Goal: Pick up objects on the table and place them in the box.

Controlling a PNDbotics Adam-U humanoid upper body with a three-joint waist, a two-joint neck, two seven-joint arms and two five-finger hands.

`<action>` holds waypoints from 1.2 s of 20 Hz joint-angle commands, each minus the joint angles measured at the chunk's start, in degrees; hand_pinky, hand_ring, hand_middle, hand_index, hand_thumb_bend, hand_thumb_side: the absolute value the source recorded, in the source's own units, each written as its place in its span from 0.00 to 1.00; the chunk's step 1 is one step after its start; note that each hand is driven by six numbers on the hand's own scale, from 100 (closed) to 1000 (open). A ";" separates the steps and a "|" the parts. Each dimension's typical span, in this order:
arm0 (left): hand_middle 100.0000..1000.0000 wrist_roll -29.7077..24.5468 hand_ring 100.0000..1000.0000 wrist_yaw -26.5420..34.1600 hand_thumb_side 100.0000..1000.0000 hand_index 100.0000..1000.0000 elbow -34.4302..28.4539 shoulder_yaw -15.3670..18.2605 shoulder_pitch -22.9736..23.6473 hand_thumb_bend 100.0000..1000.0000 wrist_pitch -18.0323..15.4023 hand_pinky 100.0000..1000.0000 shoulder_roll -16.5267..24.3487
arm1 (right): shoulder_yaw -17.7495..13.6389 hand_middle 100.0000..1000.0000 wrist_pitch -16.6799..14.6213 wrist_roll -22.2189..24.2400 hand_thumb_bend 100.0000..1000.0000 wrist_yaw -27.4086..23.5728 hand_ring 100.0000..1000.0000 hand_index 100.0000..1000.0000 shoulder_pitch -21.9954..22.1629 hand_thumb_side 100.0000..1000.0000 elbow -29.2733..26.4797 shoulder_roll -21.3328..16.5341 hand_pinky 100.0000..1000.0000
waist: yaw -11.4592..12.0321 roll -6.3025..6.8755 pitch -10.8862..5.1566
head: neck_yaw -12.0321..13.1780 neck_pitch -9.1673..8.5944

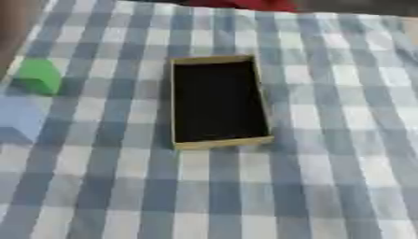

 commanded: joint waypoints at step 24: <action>0.70 10.18 0.74 2.37 0.34 0.83 -0.80 3.96 0.61 0.28 1.65 0.75 1.63 | -0.61 0.79 -0.07 -0.32 0.00 0.42 0.78 0.79 -0.24 1.00 -0.95 -1.88 0.81 | 0.52 0.01 -1.06 | 0.12 0.31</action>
